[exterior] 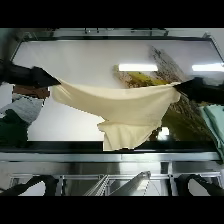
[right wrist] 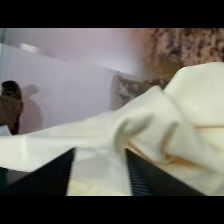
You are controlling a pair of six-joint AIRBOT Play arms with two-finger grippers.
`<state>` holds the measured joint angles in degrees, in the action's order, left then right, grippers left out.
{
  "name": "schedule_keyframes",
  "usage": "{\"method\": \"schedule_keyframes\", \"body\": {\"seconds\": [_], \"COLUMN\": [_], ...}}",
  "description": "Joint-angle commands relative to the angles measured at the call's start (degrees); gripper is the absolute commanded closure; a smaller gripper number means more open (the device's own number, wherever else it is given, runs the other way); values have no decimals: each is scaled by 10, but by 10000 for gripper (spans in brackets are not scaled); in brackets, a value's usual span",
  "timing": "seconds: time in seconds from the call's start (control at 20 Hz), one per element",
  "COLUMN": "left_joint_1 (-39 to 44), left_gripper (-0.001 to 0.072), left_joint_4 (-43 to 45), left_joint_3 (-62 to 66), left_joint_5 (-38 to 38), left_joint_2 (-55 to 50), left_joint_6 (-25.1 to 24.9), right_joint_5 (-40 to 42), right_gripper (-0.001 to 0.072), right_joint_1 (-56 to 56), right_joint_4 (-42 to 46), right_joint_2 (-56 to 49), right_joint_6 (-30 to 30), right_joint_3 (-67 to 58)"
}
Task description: Fold the shirts.
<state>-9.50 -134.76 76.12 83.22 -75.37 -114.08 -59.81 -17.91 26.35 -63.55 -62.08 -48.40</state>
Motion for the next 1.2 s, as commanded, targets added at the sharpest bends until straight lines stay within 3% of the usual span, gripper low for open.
{"method": "schedule_keyframes", "body": {"seconds": [0.0,0.05,0.25,0.3,0.4,0.5,0.7,0.9,1.15], "left_joint_1": [-7,-13,-40,-42,-43,-42,-43,-43,-43], "left_gripper": [207,-13,-11,-11,-11,-11,-10,-10,-10], "left_joint_4": [-4,-3,0,8,33,49,49,48,47], "left_joint_3": [-34,-17,43,39,13,-17,-53,-40,-26], "left_joint_5": [-47,-31,63,67,52,22,-29,-54,-85], "left_joint_2": [-115,-142,-206,-209,-208,-209,-209,-209,-209], "left_joint_6": [-12,-3,24,23,22,19,12,12,12], "right_joint_5": [47,13,-104,-134,-164,-139,-10,42,92], "right_gripper": [229,229,250,342,366,366,318,328,330], "right_joint_1": [14,7,-34,-40,-40,-34,-34,-34,19], "right_joint_4": [-24,-16,73,90,97,98,99,91,18], "right_joint_2": [-164,-192,-196,-186,-145,-83,11,5,-49], "right_joint_6": [53,54,36,36,36,36,4,-7,0], "right_joint_3": [-20,-37,-40,-24,44,132,271,306,306]}}
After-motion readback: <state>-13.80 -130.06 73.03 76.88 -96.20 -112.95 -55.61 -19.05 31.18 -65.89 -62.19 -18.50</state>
